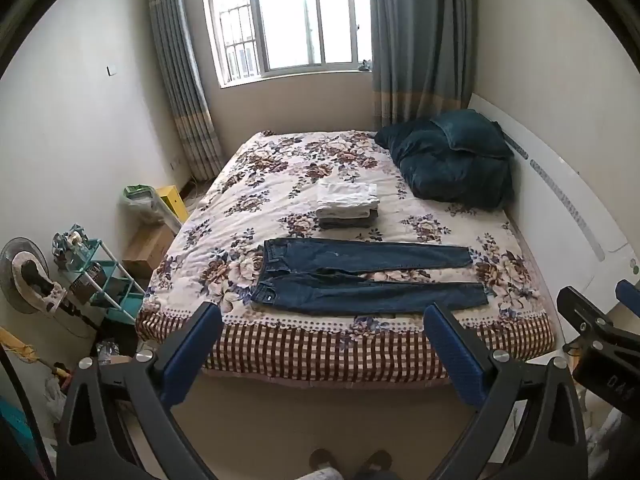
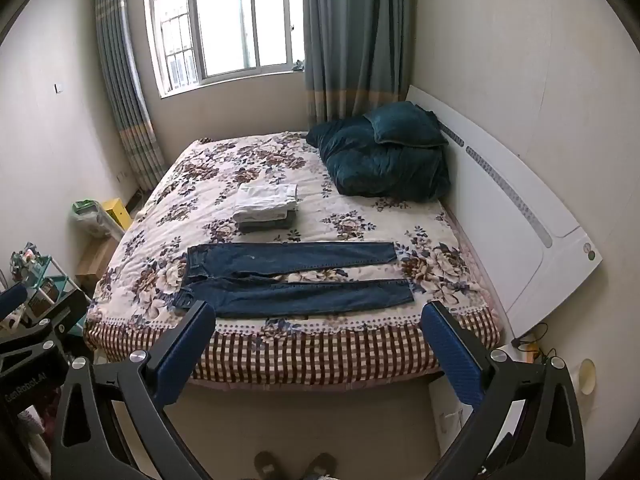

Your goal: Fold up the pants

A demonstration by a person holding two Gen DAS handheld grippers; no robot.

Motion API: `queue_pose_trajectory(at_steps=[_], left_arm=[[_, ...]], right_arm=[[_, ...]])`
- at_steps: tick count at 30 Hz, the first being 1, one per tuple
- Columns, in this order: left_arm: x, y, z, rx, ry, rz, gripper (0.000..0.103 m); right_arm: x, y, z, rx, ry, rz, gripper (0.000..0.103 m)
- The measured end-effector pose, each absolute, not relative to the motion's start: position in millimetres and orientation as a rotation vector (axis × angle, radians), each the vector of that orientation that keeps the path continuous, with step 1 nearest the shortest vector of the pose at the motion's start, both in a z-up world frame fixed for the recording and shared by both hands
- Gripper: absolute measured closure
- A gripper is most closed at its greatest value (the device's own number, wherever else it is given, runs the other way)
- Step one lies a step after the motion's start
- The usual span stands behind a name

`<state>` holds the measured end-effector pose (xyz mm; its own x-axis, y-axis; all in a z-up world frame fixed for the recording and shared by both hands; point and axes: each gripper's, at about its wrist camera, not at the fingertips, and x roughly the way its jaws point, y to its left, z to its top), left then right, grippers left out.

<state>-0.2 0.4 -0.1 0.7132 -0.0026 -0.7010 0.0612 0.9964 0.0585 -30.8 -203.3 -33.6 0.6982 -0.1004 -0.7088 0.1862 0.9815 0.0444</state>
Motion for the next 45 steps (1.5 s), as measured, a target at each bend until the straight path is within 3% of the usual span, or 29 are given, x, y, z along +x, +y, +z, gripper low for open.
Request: queue_pose_trajectory(at_steps=[45], left_arm=[[0,-8,8,0.051,0.761,-0.044,0.000]], right_arm=[[-33,-199,-27,0.119,0.776,-0.152,0.000]])
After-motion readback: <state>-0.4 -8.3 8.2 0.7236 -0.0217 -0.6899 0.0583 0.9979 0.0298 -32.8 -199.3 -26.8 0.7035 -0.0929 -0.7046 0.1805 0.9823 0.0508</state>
